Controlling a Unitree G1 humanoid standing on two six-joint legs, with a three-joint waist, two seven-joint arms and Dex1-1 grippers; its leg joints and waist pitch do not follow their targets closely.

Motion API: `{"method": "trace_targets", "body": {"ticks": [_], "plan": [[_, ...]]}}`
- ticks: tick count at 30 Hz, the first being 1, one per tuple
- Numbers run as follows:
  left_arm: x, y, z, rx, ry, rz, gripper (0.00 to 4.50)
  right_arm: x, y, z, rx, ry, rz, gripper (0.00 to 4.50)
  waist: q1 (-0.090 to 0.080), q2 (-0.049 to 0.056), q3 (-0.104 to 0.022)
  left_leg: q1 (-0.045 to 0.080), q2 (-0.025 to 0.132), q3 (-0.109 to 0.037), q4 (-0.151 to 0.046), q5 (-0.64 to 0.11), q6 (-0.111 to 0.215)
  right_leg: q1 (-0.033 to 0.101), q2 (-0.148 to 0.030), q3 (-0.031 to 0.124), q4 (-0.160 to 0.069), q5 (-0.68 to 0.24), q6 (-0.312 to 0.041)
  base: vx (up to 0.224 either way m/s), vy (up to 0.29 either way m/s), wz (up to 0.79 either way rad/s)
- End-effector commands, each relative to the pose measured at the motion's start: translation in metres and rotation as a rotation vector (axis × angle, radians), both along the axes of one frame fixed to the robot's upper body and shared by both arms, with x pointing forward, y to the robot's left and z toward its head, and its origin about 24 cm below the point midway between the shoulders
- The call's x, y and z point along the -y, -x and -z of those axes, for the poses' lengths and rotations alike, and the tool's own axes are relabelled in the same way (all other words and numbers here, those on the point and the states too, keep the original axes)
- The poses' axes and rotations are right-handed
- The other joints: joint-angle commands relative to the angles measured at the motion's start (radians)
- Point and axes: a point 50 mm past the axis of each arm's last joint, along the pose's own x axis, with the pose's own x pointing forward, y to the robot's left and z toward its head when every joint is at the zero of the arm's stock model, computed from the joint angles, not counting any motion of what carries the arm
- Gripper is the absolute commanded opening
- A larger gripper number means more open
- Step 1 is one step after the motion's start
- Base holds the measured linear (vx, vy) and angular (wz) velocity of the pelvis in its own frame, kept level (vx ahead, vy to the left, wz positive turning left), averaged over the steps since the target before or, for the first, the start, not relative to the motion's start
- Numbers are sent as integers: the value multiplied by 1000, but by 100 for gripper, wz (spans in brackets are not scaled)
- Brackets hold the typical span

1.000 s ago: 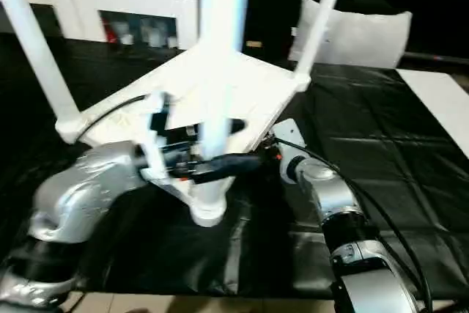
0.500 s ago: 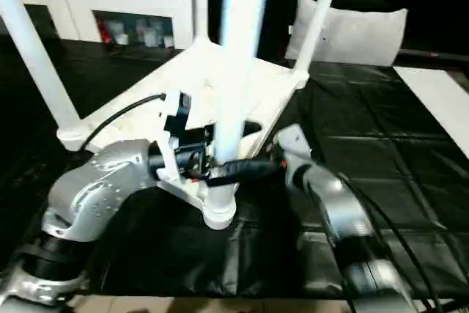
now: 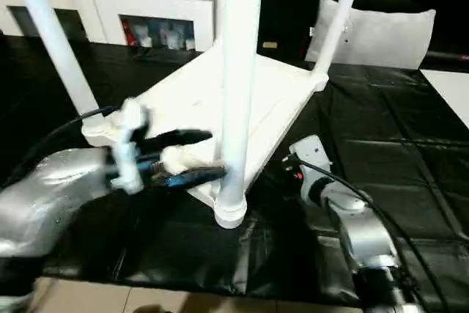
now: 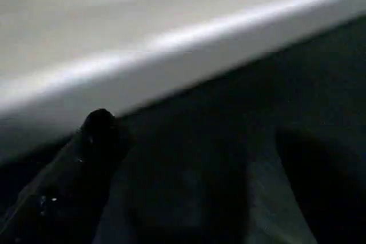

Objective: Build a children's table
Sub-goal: Rotate table base

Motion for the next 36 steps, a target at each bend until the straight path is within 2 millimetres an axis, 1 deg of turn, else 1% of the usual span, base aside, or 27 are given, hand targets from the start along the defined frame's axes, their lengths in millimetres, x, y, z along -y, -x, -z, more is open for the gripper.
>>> {"method": "trace_targets", "body": {"ticks": [1,2,3,4,5,6,7,9,10,12,13,14,15,17,18,19,20,22,23,27,28,29,30,32,33,35,36], "plan": [[6,-1,-2,16,-7,40,445,6,-4,-1,2,23,35,450,2,-7,-59,6,24,-15,-79,-293,-15,38,-80,38,-98,-551,-60,0,0,0],[13,-3,1,10,-13,71,445,10,-6,2,-11,50,57,450,2,-12,-59,8,24,-13,-79,-286,-11,34,-78,39,-98,-542,-55,0,0,0],[14,-3,1,9,-13,75,445,11,-7,2,-12,55,60,450,2,-11,-59,8,22,-12,-78,-285,-11,33,-77,39,-96,-540,-57,0,0,0],[17,-5,3,5,-16,77,445,13,-8,3,-17,66,67,450,2,-12,-62,2,24,-13,-79,-264,-11,41,-80,40,-92,-514,-59,0,0,0],[27,-10,6,-12,-5,90,445,17,-14,2,-10,84,85,450,1,-14,-63,3,25,-10,-77,-249,-7,37,-78,42,-91,-491,-64,0,0,0],[27,-10,6,-12,-5,90,445,17,-14,2,-10,84,85,450,2,-13,-67,3,21,-8,-74,-229,-4,40,-78,41,-87,-464,-72,0,0,0],[30,-11,7,-15,-2,93,445,18,-16,2,-8,89,91,450,1,-14,-67,-1,23,-9,-75,-215,-4,43,-77,42,-84,-442,-76,0,0,0],[40,-14,7,-22,25,107,445,18,-22,2,-4,79,99,450,-1,-21,-69,-2,24,-5,-71,-190,3,44,-78,43,-78,-387,-102,0,0,0],[48,-13,5,-31,54,140,445,20,-26,4,-7,83,101,450,-1,-19,-71,-1,23,-5,-69,-182,5,45,-78,43,-74,-373,-110,0,0,0],[51,-7,0,-64,100,195,445,23,-28,5,-11,108,103,450,2,-21,-75,-6,27,-3,-65,-135,14,49,-80,45,-60,-280,-154,0,0,0],[51,-6,-1,-70,106,203,445,24,-28,5,-11,112,104,450,0,-22,-74,-7,27,-1,-65,-130,17,49,-79,45,-58,-264,-165,0,0,0],[50,-1,-4,-83,132,247,445,25,-29,5,-13,111,105,450,1,-26,-74,-8,27,0,-63,-120,23,52,-78,45,-55,-236,-175,0,0,0],[49,2,-6,-88,143,271,445,26,-30,5,-14,112,105,450,2,-25,-74,-8,27,-1,-63,-119,27,52,-79,45,-52,-231,-180,0,0,0],[45,11,-12,-103,164,340,445,28,-31,5,-20,116,102,450,-2,-32,-70,-7,26,2,-63,-129,34,52,-77,44,-55,-259,-177,0,0,0],[45,15,-14,-108,176,370,445,30,-32,5,-24,122,102,450,-1,-32,-68,-4,25,2,-62,-138,34,50,-77,45,-58,-284,-168,0,0,0],[45,16,-16,-110,183,385,445,30,-33,6,-25,125,101,450,-2,-31,-69,-4,26,2,-62,-140,30,51,-79,44,-55,-291,-167,0,0,0],[46,17,-17,-108,187,398,445,31,-34,6,-26,126,100,450,-3,-32,-68,-2,26,2,-63,-145,27,48,-76,43,-59,-307,-162,0,0,0],[47,19,-18,-106,193,412,445,30,-35,7,-29,126,97,450,-3,-31,-67,-2,26,2,-63,-152,22,48,-75,44,-61,-317,-153,0,0,0],[52,22,-21,-101,203,425,445,29,-36,8,-33,128,92,450,-4,-33,-67,0,29,0,-65,-160,17,47,-75,43,-59,-316,-153,0,0,0],[60,24,-23,-94,208,439,445,22,-39,9,-34,123,59,450,-6,-39,-68,-2,29,1,-65,-161,12,51,-75,45,-56,-285,-162,0,0,0],[61,24,-23,-96,207,440,445,19,-40,8,-29,112,43,450,-6,-40,-67,-3,28,1,-65,-159,14,52,-74,45,-56,-280,-162,0,0,0],[63,25,-24,-103,218,447,445,9,-42,7,-13,85,10,450,-8,-39,-68,-4,27,1,-64,-157,16,53,-75,45,-56,-276,-163,0,0,0],[63,25,-25,-104,221,448,445,7,-43,6,-11,81,5,450,-10,-40,-67,-6,27,1,-64,-156,18,54,-74,45,-56,-276,-164,0,0,0],[66,27,-27,-106,235,459,445,-7,-45,7,-7,49,-40,450,-14,-41,-66,-7,27,-1,-64,-160,16,53,-75,44,-58,-303,-158,0,0,0],[66,27,-27,-106,235,459,445,-7,-45,7,-7,49,-40,450,-14,-43,-65,-7,27,0,-64,-165,15,54,-75,43,-59,-316,-154,0,0,0],[70,28,-30,-103,242,467,445,-26,-46,8,-3,20,-107,450,-18,-43,-64,-6,28,-1,-65,-181,12,51,-77,44,-62,-346,-150,0,0,0],[73,28,-31,-102,252,469,445,-38,-46,8,1,1,-158,450,-20,-43,-63,-7,28,-3,-66,-187,6,53,-77,43,-63,-363,-145,0,0,0]]}}
